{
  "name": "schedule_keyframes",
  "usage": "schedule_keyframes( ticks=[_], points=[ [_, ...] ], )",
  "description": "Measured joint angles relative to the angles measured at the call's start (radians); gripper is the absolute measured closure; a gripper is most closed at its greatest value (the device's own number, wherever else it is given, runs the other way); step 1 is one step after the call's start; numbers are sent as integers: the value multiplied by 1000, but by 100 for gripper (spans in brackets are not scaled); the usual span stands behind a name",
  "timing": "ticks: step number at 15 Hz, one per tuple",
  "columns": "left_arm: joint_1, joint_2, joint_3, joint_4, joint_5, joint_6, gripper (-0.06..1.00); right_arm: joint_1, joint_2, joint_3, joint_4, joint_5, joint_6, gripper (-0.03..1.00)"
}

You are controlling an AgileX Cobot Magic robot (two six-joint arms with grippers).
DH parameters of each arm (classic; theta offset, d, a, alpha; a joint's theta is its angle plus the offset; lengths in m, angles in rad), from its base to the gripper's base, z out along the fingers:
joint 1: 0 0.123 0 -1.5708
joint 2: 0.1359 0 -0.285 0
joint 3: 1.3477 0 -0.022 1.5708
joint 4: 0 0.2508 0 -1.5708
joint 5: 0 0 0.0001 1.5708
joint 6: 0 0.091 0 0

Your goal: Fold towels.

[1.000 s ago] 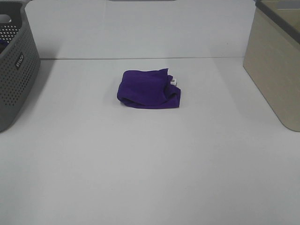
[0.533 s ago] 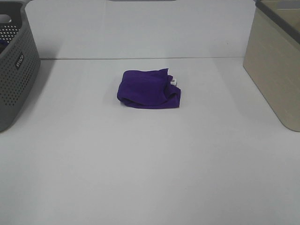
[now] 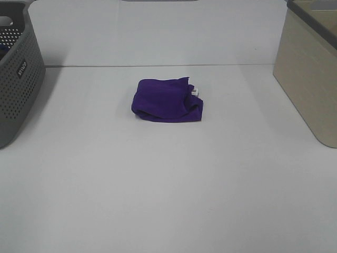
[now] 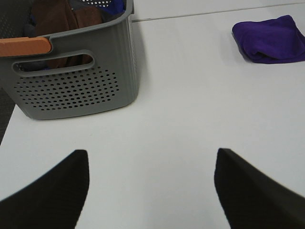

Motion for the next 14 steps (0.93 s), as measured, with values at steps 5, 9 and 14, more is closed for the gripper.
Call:
schedule_keyframes(
  ticks=[5, 9, 14],
  points=[
    [0, 0, 0, 0, 0, 0, 27, 0, 0, 0, 0, 0, 0, 21],
    [0, 0, 0, 0, 0, 0, 27, 0, 0, 0, 0, 0, 0, 21],
    [0, 0, 0, 0, 0, 0, 27, 0, 0, 0, 0, 0, 0, 21]
  ],
)
